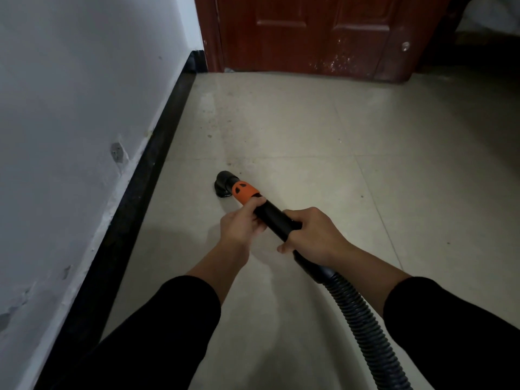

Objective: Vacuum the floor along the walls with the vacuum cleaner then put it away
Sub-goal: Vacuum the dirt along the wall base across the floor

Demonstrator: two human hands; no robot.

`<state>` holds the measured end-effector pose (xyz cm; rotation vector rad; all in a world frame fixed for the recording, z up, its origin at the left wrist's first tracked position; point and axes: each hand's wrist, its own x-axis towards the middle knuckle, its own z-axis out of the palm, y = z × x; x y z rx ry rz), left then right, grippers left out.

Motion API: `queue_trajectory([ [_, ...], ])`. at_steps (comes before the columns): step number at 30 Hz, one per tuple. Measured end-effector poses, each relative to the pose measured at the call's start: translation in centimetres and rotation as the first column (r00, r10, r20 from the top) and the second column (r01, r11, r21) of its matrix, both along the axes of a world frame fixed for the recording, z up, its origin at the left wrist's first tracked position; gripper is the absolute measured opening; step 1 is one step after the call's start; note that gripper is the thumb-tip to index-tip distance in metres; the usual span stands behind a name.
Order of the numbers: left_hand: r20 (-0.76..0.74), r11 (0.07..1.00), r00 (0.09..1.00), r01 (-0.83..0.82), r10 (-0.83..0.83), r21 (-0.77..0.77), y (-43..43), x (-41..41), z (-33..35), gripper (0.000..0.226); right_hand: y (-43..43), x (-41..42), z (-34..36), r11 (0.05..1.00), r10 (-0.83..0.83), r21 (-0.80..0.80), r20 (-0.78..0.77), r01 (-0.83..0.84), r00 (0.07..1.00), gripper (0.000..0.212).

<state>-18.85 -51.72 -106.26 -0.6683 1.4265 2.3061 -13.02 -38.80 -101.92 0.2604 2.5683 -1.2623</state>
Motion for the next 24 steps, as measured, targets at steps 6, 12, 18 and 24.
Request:
queue_trajectory([
  [6,0.004,0.999,0.999,0.048,-0.048,0.007,1.8,0.3,0.0,0.014,1.7,0.7,0.1,0.999,-0.040,0.013,0.002,0.040,0.999,0.023],
  [12,0.007,0.995,0.996,0.085,-0.085,0.044,3.7,0.8,0.1,0.016,3.5,1.6,0.2,0.997,-0.079,0.016,0.008,0.079,0.997,0.026],
  [18,0.018,0.993,0.994,0.111,-0.112,0.037,5.4,1.3,0.1,0.016,5.1,2.5,0.4,0.995,-0.100,0.014,0.019,0.099,0.995,0.027],
  [24,0.027,0.988,0.988,0.150,-0.151,0.038,7.1,2.6,0.6,0.014,6.7,3.8,0.5,0.992,-0.124,0.006,0.029,0.124,0.992,0.029],
])
